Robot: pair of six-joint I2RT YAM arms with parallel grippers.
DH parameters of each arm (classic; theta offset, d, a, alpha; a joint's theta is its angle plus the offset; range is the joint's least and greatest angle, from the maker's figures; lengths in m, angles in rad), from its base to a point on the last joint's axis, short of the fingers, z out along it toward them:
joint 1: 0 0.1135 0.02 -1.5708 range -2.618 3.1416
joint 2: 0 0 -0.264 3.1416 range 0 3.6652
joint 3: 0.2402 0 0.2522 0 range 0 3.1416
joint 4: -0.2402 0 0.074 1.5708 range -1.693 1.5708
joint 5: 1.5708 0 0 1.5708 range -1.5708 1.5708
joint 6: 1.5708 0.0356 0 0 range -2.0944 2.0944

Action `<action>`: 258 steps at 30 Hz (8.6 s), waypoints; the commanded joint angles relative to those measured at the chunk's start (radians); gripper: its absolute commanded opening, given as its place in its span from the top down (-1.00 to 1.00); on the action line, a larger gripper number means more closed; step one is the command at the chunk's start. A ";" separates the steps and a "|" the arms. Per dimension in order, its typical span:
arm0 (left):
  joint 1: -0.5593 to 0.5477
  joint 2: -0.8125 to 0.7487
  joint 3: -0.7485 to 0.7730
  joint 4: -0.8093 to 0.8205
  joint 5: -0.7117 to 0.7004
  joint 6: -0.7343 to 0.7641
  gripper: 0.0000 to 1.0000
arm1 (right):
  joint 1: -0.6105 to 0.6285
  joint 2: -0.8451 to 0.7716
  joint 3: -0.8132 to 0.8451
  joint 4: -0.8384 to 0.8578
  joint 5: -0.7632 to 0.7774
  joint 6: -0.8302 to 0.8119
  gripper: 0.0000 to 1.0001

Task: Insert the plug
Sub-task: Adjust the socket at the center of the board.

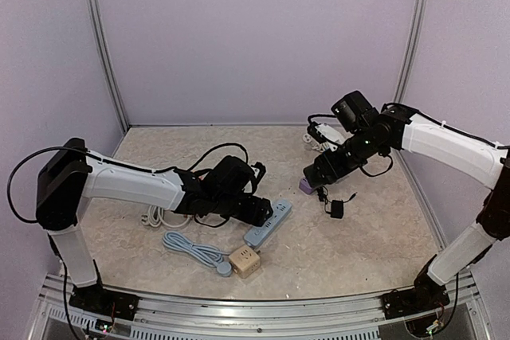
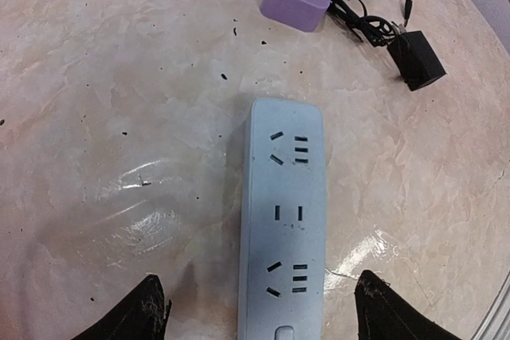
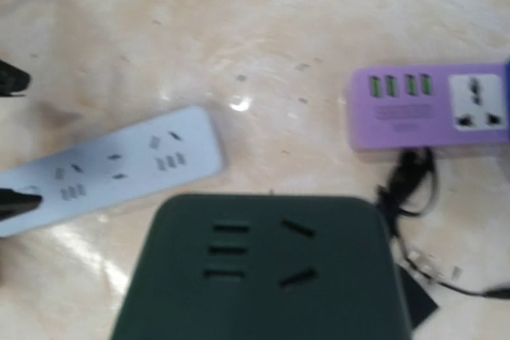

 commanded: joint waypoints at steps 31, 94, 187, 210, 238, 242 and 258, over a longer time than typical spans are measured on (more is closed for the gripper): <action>-0.117 0.038 -0.047 -0.043 -0.105 -0.062 -0.48 | 0.057 0.312 0.244 -0.160 -0.107 -0.054 1.00; -0.130 0.095 0.017 -0.185 -0.121 0.029 -0.26 | 0.132 0.409 0.350 -0.237 0.022 -0.060 1.00; 0.123 -0.025 0.158 -0.501 0.112 1.568 -0.98 | -0.007 -0.168 0.012 -0.157 -0.036 0.024 1.00; -0.130 -0.300 -0.001 -0.940 -0.114 0.868 -0.98 | -0.009 -0.135 -0.011 -0.104 -0.054 0.007 1.00; 0.031 -0.049 -0.057 -0.823 0.039 0.884 0.92 | -0.009 -0.138 -0.005 -0.090 -0.093 0.014 1.00; 0.034 -0.008 -0.015 -0.827 0.053 0.841 1.00 | -0.010 -0.128 0.002 -0.091 -0.097 0.010 1.00; 0.094 -0.151 0.046 -0.810 0.066 0.731 1.00 | -0.010 -0.099 0.032 -0.094 -0.084 0.009 1.00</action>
